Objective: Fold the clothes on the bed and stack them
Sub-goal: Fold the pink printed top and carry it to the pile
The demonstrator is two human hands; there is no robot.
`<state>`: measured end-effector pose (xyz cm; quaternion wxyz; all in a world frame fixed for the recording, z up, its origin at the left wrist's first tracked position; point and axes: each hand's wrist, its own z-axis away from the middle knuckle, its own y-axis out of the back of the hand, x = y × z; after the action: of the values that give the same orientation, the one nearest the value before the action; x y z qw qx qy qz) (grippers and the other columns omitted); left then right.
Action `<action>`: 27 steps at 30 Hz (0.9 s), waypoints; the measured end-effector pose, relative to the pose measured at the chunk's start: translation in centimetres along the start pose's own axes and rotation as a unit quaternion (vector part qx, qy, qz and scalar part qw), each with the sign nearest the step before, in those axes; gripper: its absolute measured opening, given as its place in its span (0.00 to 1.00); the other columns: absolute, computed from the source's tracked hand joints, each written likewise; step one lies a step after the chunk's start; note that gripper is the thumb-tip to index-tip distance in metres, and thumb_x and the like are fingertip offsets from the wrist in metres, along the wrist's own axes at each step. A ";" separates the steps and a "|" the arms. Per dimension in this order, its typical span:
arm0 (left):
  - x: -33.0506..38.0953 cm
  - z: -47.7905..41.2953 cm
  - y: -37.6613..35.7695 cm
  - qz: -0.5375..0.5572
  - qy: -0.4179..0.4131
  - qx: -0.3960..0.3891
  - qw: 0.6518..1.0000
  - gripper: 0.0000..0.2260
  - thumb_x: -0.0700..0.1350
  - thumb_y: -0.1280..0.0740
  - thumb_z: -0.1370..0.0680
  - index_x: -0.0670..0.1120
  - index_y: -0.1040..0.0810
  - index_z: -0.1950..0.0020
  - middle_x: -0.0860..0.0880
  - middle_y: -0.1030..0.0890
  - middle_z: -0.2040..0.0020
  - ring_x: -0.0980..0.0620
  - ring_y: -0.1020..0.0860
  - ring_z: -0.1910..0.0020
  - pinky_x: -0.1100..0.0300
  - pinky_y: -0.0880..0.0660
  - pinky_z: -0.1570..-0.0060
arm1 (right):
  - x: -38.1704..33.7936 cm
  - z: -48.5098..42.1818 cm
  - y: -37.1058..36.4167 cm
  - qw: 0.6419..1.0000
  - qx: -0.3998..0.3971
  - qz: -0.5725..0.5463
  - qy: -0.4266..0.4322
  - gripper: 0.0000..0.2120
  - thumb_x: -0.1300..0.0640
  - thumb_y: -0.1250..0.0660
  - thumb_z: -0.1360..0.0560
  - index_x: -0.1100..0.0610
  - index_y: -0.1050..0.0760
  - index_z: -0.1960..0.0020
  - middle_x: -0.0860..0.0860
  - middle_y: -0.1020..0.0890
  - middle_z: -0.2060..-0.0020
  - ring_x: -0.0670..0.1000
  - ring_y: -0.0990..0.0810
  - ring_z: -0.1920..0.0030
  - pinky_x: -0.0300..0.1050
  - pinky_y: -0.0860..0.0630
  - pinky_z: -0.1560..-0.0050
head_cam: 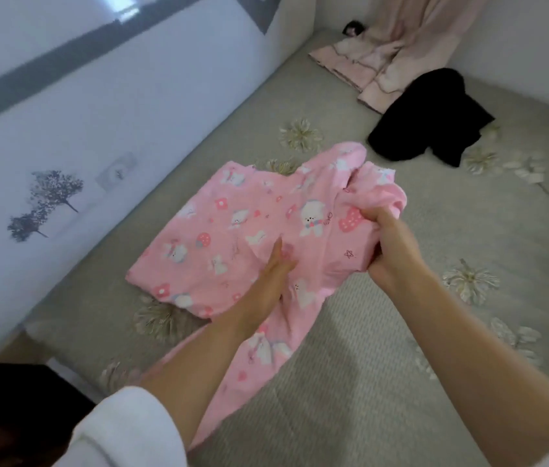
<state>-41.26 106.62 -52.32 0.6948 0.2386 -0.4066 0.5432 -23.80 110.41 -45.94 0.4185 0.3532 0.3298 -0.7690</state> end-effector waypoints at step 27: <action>0.7 -2.8 -2.8 -0.005 0.197 -0.076 0.977 0.06 0.50 0.40 0.22 0.50 0.26 0.49 0.47 0.23 0.58 0.51 0.26 0.64 0.58 0.24 0.57 | 6.6 4.7 11.7 0.751 -0.213 0.625 0.004 0.06 0.66 0.36 0.31 0.61 0.21 0.63 0.55 0.20 0.64 0.48 0.27 0.64 0.41 0.29 0.60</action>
<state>-37.72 108.36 -52.96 0.7799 0.0753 -0.3004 0.5439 -17.46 98.88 -51.33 0.8688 0.3851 0.1929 -0.2444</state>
